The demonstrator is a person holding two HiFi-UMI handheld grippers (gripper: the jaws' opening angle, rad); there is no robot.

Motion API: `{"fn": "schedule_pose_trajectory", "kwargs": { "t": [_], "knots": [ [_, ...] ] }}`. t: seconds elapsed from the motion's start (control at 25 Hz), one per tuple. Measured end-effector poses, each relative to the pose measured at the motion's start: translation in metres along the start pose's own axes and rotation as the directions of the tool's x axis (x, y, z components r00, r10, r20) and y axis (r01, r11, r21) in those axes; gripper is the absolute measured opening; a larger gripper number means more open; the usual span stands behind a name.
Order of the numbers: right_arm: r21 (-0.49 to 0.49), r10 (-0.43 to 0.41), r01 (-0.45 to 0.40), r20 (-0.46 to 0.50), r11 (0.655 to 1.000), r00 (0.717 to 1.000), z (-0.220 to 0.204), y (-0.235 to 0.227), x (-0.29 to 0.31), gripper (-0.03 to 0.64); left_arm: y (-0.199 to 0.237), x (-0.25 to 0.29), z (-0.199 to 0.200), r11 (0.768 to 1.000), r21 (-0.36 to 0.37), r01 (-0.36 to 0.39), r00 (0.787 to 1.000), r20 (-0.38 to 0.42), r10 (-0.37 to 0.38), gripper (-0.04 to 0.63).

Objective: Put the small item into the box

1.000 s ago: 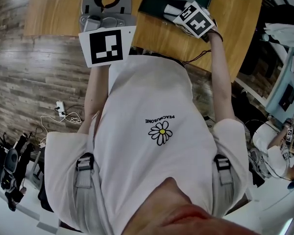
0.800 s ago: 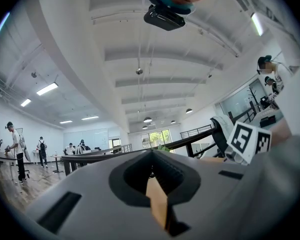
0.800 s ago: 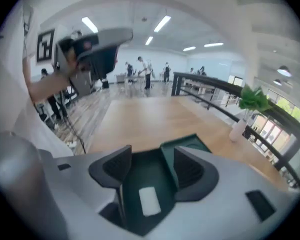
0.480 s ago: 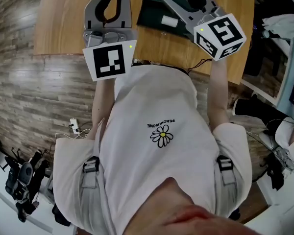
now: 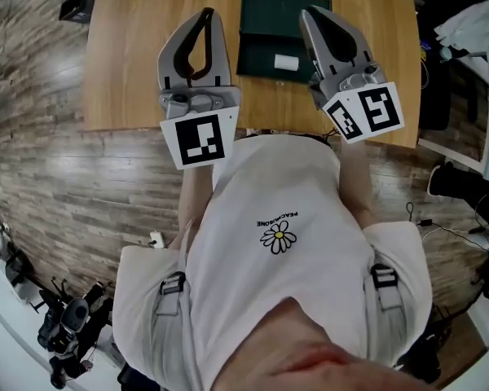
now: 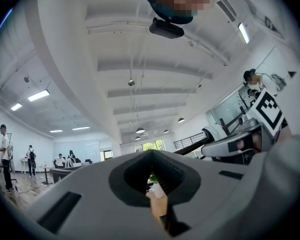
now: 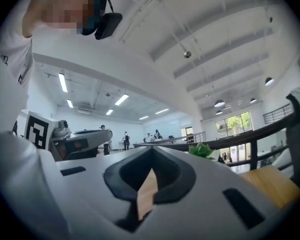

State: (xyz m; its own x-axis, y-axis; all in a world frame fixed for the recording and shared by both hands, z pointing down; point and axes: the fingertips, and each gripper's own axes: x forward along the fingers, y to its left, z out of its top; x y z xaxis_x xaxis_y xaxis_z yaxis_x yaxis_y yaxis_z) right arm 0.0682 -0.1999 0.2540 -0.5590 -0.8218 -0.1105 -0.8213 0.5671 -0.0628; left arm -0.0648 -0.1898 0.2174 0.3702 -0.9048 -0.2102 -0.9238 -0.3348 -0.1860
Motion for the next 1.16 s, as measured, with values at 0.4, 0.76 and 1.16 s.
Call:
{"fn": "schedule_pose_trajectory", "kwargs": {
  "t": [0.4, 0.76, 1.16],
  "knots": [
    [-0.212, -0.191, 0.198, 0.054, 0.957, 0.98, 0.013, -0.017, -0.03, 0.005, -0.019, 0.011, 0.002, 0.998, -0.006, 0.056, 0.998, 0.002, -0.056, 0.015],
    [-0.218, -0.222, 0.224, 0.036, 0.95, 0.974, 0.008, -0.022, -0.036, 0.005, -0.026, 0.015, 0.0, 0.997, -0.016, 0.073, 0.997, 0.002, -0.073, 0.015],
    [-0.195, -0.222, 0.217, -0.002, 0.956, 0.975, -0.001, -0.026, -0.035, 0.005, -0.026, 0.019, -0.005, 0.997, -0.018, 0.077, 0.997, -0.004, -0.077, 0.015]
  ]
}}
